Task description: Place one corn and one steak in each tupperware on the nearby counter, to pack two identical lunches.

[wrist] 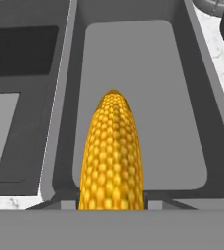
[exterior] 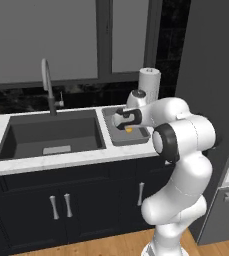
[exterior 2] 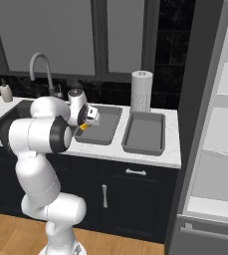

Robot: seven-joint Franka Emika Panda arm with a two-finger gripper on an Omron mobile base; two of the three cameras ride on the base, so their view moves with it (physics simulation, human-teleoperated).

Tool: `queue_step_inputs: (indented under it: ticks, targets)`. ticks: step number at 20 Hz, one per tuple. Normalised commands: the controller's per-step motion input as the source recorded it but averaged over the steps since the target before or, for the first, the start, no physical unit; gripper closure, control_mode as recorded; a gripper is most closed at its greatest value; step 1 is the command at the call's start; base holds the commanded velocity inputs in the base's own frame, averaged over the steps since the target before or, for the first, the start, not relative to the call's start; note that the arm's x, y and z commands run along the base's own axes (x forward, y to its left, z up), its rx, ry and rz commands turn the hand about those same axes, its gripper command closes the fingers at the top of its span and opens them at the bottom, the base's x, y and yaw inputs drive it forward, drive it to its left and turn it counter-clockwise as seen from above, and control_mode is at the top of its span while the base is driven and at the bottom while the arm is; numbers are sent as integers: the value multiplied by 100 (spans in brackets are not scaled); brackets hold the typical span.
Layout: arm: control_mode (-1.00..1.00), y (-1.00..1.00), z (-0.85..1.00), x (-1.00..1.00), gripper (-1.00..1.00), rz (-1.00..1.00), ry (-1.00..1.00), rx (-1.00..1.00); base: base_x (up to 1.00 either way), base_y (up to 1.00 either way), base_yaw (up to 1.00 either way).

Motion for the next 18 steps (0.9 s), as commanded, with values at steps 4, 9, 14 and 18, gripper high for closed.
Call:
queue_step_inputs:
  ticks: [4,9,14,18]
  targets:
    - [-100,0,-11,7,100,0,0,0,0,0,0]
    - [-100,0,-1,12,100,0,0,0,0,0,0]
    - [-100,0,0,8,100,0,0,0,0,0,0]
    - [-100,0,-5,4,100,0,0,0,0,0,0]
